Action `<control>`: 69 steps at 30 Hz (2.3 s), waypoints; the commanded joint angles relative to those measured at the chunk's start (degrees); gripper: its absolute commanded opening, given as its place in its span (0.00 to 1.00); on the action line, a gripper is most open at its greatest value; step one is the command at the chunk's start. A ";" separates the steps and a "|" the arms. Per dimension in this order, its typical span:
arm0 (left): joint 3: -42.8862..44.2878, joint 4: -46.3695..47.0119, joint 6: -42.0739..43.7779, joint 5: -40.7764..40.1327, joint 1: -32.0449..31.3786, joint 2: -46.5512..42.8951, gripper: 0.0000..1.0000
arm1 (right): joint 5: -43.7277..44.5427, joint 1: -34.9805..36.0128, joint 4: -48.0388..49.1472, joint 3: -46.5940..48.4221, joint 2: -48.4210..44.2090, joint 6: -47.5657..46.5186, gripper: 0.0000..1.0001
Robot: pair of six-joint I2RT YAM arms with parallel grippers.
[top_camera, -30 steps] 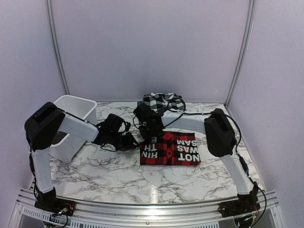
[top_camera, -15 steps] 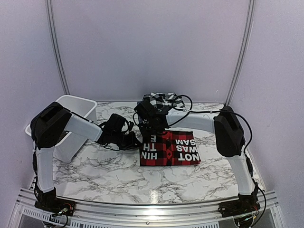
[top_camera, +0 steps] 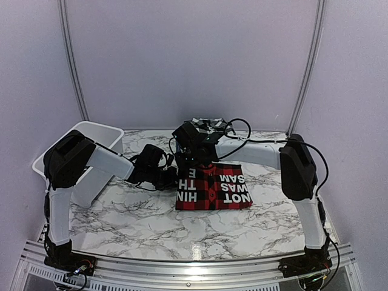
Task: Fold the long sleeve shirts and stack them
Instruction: Smooth out the square-folded shirt at the center of the board.
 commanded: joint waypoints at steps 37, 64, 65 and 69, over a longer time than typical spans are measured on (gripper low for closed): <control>15.41 -9.18 6.01 -4.34 -1.38 2.50 0.12 | -11.85 -18.98 18.98 -34.23 -14.63 6.64 0.31; 21.12 -16.53 8.97 -5.80 0.71 2.27 0.26 | -23.60 -24.77 21.15 -58.08 -38.31 8.57 0.69; 20.52 -16.51 9.00 -5.88 0.64 1.19 0.27 | -25.01 -24.77 22.10 -59.81 -39.14 8.70 0.71; 17.01 -16.53 8.98 -5.37 0.27 -3.13 0.28 | -29.15 -24.77 25.07 -64.27 -40.53 8.84 0.75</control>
